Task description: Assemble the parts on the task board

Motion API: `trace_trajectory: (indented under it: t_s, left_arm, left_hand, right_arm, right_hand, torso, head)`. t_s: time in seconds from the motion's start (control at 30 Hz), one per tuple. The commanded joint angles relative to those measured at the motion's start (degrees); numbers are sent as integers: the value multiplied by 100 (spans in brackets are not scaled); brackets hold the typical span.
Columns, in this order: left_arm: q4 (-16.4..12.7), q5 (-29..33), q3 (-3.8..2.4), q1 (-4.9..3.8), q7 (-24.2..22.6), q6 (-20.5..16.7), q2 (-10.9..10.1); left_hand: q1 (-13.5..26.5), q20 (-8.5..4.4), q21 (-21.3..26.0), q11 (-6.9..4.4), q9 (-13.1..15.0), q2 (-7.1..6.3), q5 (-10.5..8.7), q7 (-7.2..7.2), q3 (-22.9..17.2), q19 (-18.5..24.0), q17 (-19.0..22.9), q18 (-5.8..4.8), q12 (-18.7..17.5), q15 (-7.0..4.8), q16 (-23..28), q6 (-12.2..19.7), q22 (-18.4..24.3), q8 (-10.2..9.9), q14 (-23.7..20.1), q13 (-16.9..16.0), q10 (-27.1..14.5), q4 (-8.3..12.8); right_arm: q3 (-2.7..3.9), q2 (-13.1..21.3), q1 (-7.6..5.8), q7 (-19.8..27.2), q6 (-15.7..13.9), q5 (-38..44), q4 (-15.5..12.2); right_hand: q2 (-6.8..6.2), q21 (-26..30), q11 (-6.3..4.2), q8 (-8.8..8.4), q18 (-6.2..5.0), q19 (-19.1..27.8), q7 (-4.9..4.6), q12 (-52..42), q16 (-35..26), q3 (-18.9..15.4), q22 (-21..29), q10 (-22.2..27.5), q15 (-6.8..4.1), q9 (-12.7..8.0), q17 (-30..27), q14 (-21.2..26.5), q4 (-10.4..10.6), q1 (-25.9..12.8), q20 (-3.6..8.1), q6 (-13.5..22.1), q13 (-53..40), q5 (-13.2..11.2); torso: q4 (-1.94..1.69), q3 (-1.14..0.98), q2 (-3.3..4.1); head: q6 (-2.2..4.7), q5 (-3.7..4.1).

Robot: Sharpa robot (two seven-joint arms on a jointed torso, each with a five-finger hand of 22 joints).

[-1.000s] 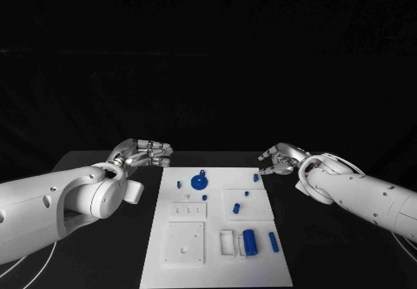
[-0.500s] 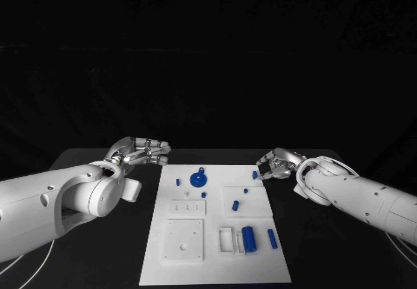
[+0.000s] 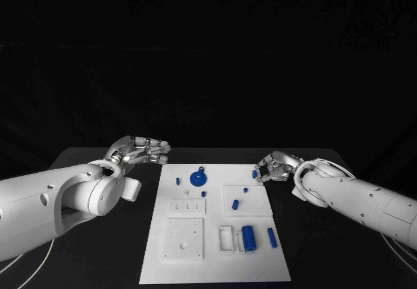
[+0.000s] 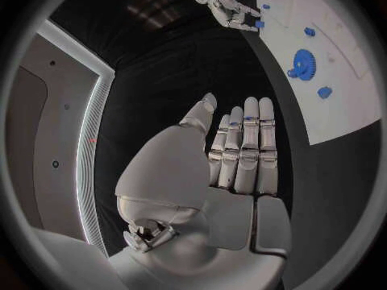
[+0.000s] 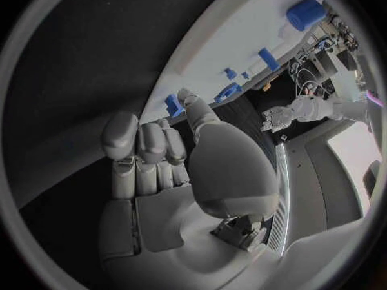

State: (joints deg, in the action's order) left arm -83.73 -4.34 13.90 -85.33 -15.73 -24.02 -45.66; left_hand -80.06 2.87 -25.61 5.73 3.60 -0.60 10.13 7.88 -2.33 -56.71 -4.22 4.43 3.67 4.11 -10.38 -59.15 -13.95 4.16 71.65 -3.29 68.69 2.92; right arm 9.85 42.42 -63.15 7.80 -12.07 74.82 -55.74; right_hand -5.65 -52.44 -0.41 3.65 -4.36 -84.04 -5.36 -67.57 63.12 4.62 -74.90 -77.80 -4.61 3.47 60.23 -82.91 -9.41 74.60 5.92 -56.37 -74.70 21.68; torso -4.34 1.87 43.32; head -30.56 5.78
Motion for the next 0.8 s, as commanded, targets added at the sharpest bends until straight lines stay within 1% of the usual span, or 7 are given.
trace_trajectory:
  t_s: [0.03,0.17,0.37,0.5,0.8]
  left_arm:
    - [-6,-36,-4,-1,-60,81,12]
    - [-4,-37,-4,-1,-59,81,15]
    - [-3,-39,-4,-1,-57,84,21]
    - [-5,-41,-4,-1,-54,85,24]
    - [-5,-44,-4,-1,-50,87,27]
  left_hand:
    - [-20,-3,-21,2,7,-23,23,12,-6,5,8,-39,-21,-15,31,35,-6,-30,-39,-6,-10,34]
    - [-20,-3,-21,2,7,-23,23,12,-6,5,8,-39,-21,-15,31,35,-6,-30,-39,-6,-10,34]
    - [-20,-3,-21,2,7,-23,23,12,-6,5,8,-39,-21,-15,31,35,-6,-30,-39,-6,-10,34]
    - [-20,-3,-21,2,7,-23,23,12,-6,5,8,-39,-21,-15,31,35,-6,-30,-39,-6,-10,34]
    - [11,3,-54,5,7,-14,23,13,-19,36,7,-34,-19,-12,38,39,-25,-31,-40,-6,-16,75]
  right_arm:
    - [2,-34,10,78,87,-59,40]
    - [2,-72,17,80,92,-75,75]
    - [2,-135,30,79,79,-108,139]
    - [2,-170,33,79,65,-150,189]
    - [2,-231,36,79,75,-198,264]
  right_hand:
    - [26,-1,-4,-13,27,-222,2,-10,-13,31,-653,-4,-9,6,11,4,-2,-44,-7,-65,-9,-55]
    - [78,-3,-6,-10,27,-223,8,-20,-8,66,-653,-6,-9,9,18,4,11,-83,-6,-179,-16,-103]
    - [157,-9,-4,-11,27,-222,6,-33,-2,192,-653,-11,-8,8,30,2,-11,-161,-8,-220,-24,-254]
    - [175,-15,-4,-10,26,-224,8,-40,1,274,-653,-12,-8,9,34,0,-21,-213,-9,-235,-28,-294]
    - [207,-15,-6,-12,26,-223,12,-44,5,363,-653,-16,-10,8,41,0,-45,-247,-6,-262,-30,-358]
  torso:
    - [-1,4,-2]
    - [2,-1,-7]
    - [3,4,-5]
    - [-1,4,-8]
    - [5,7,-10]
  head:
    - [-8,-2]
    - [-15,-1]
    - [-16,6]
    - [-19,2]
    - [-18,-11]
